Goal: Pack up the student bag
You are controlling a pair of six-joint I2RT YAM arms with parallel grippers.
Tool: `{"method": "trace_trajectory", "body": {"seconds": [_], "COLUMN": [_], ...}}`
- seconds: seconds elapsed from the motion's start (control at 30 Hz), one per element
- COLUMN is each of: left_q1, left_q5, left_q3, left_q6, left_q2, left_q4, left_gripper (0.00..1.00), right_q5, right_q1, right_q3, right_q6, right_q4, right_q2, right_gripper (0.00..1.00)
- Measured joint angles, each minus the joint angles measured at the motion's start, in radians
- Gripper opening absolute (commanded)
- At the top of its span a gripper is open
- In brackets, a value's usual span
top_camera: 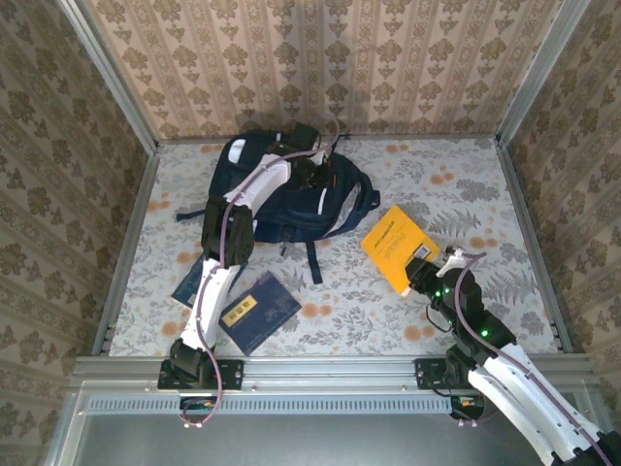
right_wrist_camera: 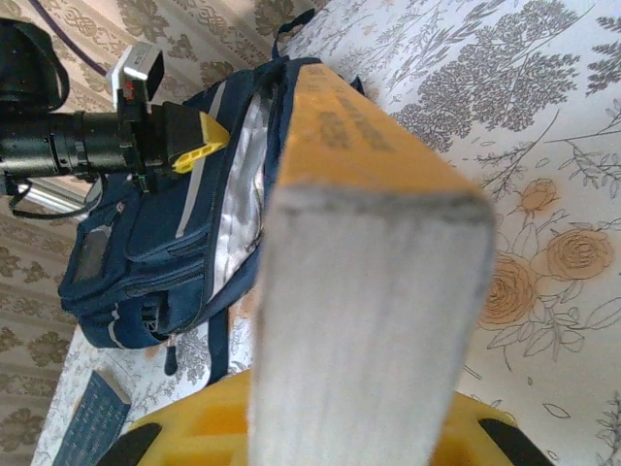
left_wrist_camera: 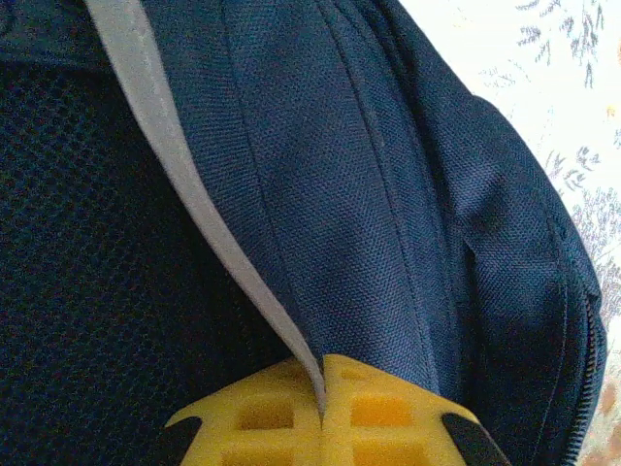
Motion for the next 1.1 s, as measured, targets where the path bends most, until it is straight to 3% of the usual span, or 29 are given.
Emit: {"method": "trace_trajectory", "body": {"seconds": [0.23, 0.57, 0.87, 1.1], "left_q1": [-0.050, -0.043, 0.097, 0.110], "left_q5": [-0.015, 0.004, 0.265, 0.367], "left_q3": [-0.002, -0.051, -0.095, -0.095], "left_q6": [0.090, 0.183, 0.184, 0.181], "left_q2": [-0.045, -0.330, -0.441, -0.441], "left_q4": [-0.095, -0.236, -0.235, -0.227], "left_gripper": [0.00, 0.00, 0.00, 0.00], "right_q5": [0.063, 0.050, -0.152, -0.364], "right_q1": [-0.002, -0.002, -0.018, -0.072], "right_q3": [0.222, 0.467, 0.520, 0.423], "right_q6": [-0.134, -0.212, -0.109, 0.081], "right_q4": [-0.200, -0.396, -0.414, -0.151], "right_q2": [0.037, 0.117, 0.191, 0.320], "right_gripper": [0.00, 0.00, 0.00, 0.00]}}
